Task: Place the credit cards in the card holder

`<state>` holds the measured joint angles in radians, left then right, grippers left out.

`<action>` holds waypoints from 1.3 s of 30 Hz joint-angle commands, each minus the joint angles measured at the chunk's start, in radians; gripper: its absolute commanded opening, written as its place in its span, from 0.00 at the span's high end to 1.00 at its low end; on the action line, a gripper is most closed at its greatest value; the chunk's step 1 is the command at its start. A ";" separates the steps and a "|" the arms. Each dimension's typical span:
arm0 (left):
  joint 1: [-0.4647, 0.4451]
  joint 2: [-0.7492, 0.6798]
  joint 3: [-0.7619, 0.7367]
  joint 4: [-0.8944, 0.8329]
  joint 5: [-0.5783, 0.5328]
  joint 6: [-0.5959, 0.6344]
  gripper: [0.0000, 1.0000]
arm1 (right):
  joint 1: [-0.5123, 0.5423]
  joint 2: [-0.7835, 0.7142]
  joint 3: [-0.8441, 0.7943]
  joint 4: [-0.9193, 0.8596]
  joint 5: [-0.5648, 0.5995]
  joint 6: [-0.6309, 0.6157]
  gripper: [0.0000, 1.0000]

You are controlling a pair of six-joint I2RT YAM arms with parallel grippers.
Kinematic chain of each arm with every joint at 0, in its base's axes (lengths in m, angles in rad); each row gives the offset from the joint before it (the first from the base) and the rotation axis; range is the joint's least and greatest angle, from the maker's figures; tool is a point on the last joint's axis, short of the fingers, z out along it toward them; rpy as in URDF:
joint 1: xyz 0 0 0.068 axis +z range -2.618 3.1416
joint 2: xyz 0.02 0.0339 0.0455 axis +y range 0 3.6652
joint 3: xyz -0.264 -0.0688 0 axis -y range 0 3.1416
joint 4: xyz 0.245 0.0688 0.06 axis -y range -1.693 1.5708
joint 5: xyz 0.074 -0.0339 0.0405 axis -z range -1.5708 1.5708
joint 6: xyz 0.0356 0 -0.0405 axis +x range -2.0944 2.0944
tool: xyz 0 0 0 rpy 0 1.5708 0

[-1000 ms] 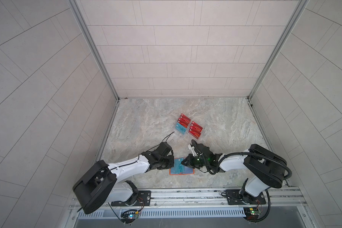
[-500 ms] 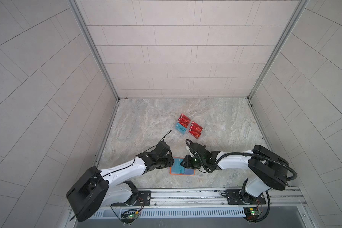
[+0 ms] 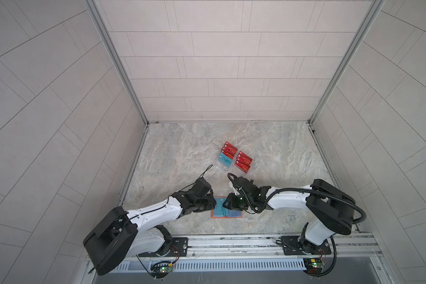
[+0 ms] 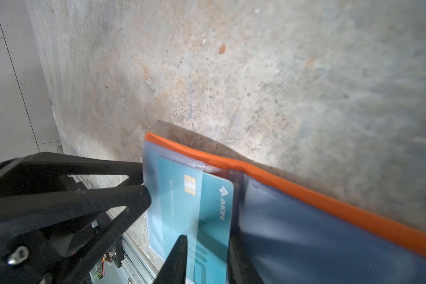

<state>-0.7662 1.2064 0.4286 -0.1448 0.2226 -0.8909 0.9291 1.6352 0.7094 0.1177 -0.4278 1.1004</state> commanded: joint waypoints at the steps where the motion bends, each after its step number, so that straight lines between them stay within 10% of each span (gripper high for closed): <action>1: -0.004 0.016 -0.019 0.042 0.015 -0.005 0.60 | 0.013 0.027 0.022 -0.023 0.001 0.010 0.69; 39: -0.018 -0.057 -0.030 0.016 -0.045 -0.117 0.60 | 0.071 0.028 0.163 -0.242 0.101 -0.118 0.66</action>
<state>-0.7780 1.1664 0.3706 -0.0769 0.2012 -1.0149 1.0004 1.6993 0.8566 -0.0410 -0.3695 1.0309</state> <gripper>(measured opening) 0.400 0.337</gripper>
